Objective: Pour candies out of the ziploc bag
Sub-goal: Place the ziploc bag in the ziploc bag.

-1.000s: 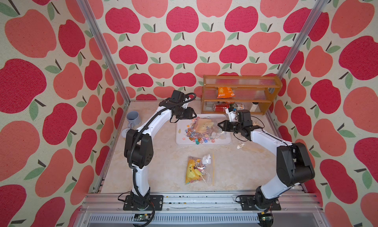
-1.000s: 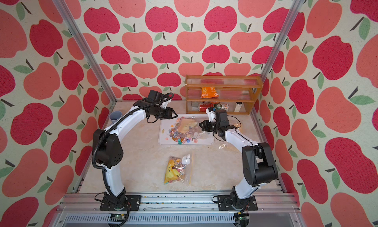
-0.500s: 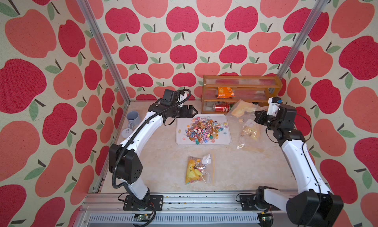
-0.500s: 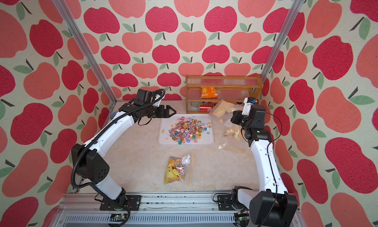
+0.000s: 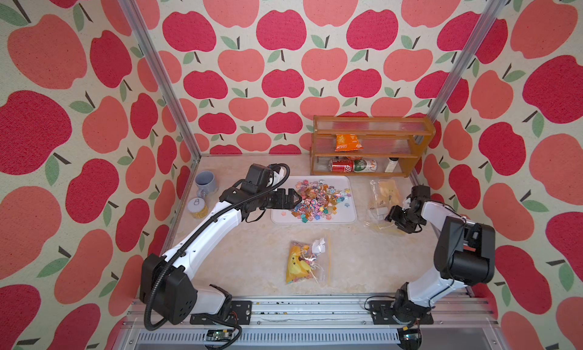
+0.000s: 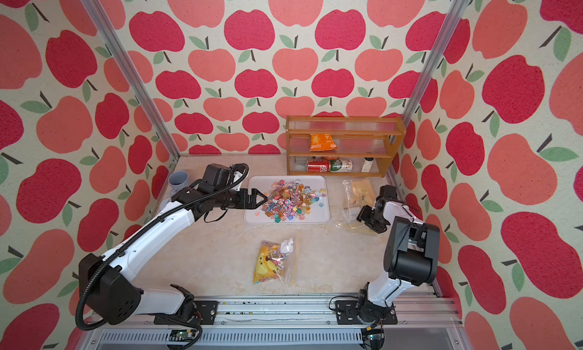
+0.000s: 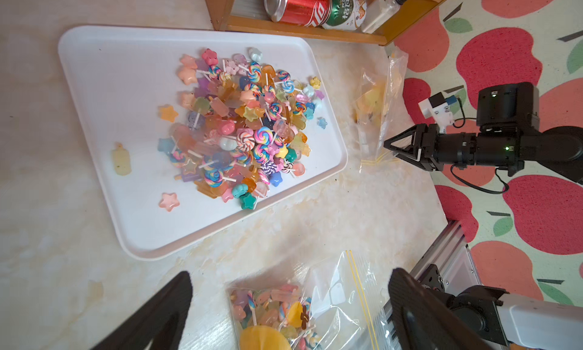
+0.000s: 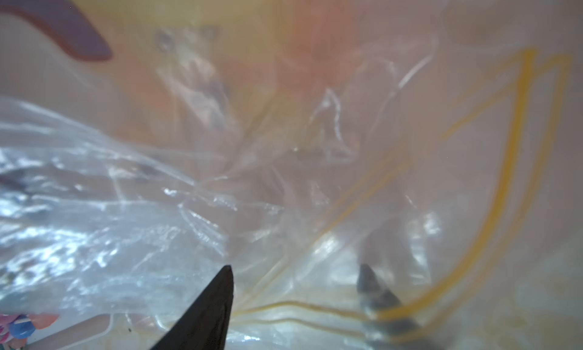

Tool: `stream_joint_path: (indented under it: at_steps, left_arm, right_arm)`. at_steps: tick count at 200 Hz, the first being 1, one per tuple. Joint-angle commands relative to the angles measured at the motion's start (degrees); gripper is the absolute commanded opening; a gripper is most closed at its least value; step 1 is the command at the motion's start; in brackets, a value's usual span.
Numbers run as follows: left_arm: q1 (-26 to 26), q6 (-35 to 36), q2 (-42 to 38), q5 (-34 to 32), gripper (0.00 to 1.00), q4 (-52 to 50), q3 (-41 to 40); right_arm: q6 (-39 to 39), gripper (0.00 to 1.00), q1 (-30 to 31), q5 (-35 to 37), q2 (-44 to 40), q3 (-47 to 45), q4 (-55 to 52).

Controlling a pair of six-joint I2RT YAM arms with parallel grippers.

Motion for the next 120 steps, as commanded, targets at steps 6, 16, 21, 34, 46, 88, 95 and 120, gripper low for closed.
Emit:
stream_joint_path:
  at_steps: [6, 16, 21, 34, 46, 88, 95, 120]
  left_arm:
    - [0.0, -1.3, -5.8, -2.2, 0.96, 1.7, -2.8]
    - [0.0, -1.3, -7.5, -2.6, 0.97, 1.6, -3.6]
    - [0.0, -1.3, -8.2, -2.7, 0.97, 1.6, -3.9]
    - [0.0, -1.3, -9.7, -3.0, 0.97, 1.5, -4.6]
    - [0.1, -1.5, -10.8, -3.2, 0.98, 1.6, -5.2]
    - [1.2, -5.2, -12.1, -3.9, 1.00, 1.9, -10.2]
    - [2.2, -6.7, -12.1, -3.0, 1.00, 2.3, -11.6]
    - [4.0, -10.7, -13.0, 1.1, 0.98, 5.2, -17.8]
  right_arm:
    - [-0.5, 0.77, 1.6, 6.5, -5.4, 4.4, -6.7]
    - [-0.7, 0.81, 2.0, 7.7, -7.0, 5.4, -8.6]
    - [-0.8, 0.99, 2.2, 8.1, -7.9, 6.0, -9.6]
    - [-1.3, 0.99, 3.0, 9.1, -10.3, 7.4, -12.2]
    - [-1.7, 0.99, 3.8, 9.8, -12.4, 8.8, -14.4]
    - [-2.5, 0.99, 8.3, 11.0, -21.3, 10.6, -21.7]
    - [-2.5, 0.99, 9.5, 11.8, -23.1, 10.2, -22.7]
    - [-0.9, 0.95, 15.4, 13.3, -30.0, 9.4, -28.7]
